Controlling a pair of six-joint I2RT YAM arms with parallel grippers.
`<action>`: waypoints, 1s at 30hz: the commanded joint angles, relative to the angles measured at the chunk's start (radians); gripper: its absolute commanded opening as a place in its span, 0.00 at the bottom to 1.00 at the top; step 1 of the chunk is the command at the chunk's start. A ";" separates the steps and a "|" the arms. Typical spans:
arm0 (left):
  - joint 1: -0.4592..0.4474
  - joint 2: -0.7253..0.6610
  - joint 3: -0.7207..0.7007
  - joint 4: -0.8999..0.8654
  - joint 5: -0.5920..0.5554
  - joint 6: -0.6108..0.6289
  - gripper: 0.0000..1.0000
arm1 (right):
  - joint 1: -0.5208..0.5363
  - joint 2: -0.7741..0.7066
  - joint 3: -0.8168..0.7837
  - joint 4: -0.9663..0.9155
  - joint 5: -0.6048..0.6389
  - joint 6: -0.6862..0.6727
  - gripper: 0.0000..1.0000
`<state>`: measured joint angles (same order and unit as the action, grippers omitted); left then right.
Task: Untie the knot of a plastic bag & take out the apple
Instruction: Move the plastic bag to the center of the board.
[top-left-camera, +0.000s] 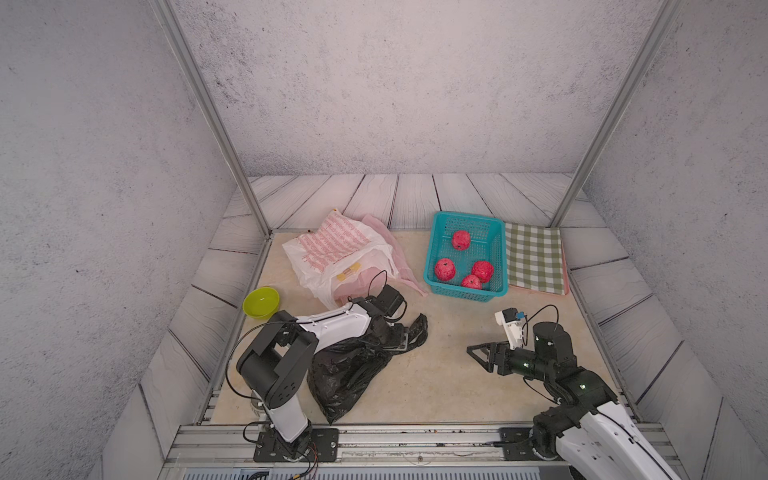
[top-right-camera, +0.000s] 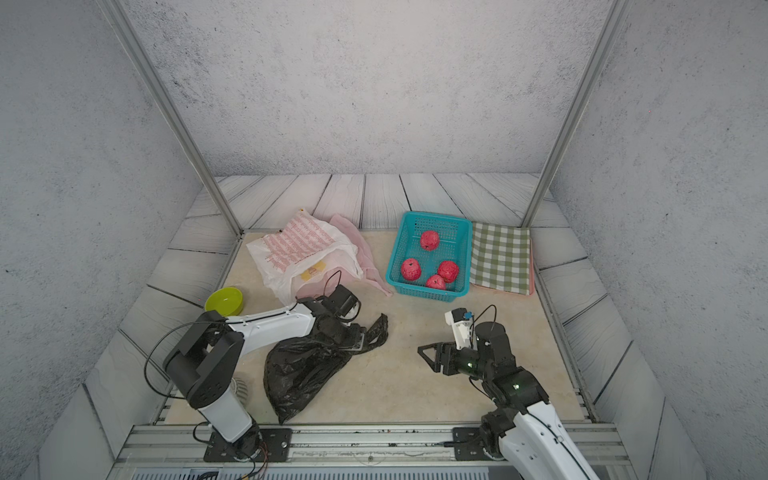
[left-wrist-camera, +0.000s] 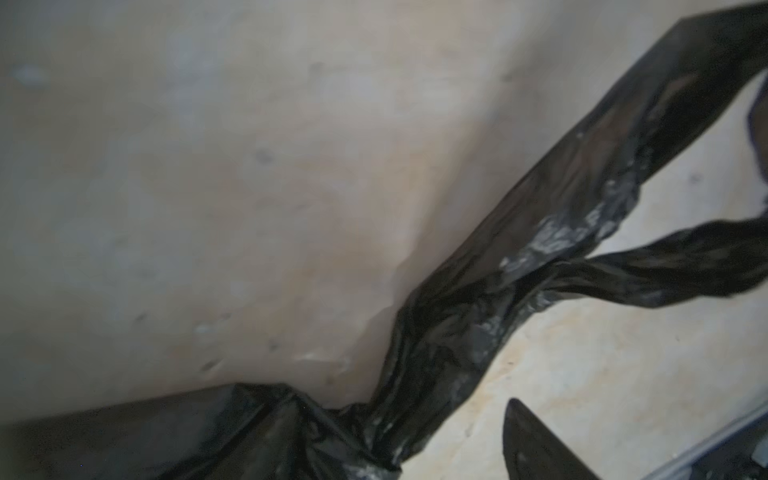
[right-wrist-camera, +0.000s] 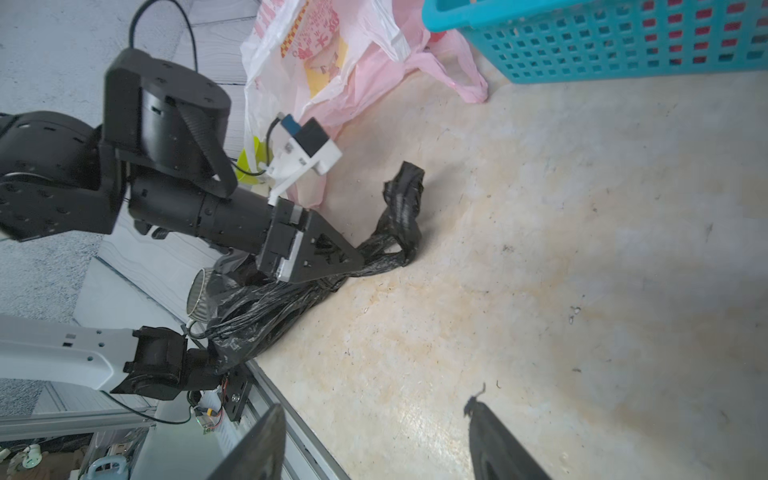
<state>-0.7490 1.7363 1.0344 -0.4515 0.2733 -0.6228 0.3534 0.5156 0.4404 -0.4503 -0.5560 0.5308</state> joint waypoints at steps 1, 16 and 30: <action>-0.080 0.068 0.070 0.073 0.042 -0.029 0.73 | 0.003 -0.042 0.061 -0.082 0.051 0.004 0.70; -0.278 -0.279 0.072 -0.028 0.072 0.029 0.79 | 0.004 -0.011 0.188 -0.159 0.238 -0.025 0.70; -0.431 -0.578 -0.241 -0.107 -0.127 0.011 0.53 | 0.080 0.455 -0.021 0.298 -0.090 0.055 0.67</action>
<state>-1.1290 1.1557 0.8024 -0.5270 0.2600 -0.6102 0.4065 0.9348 0.4202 -0.2840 -0.5716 0.5629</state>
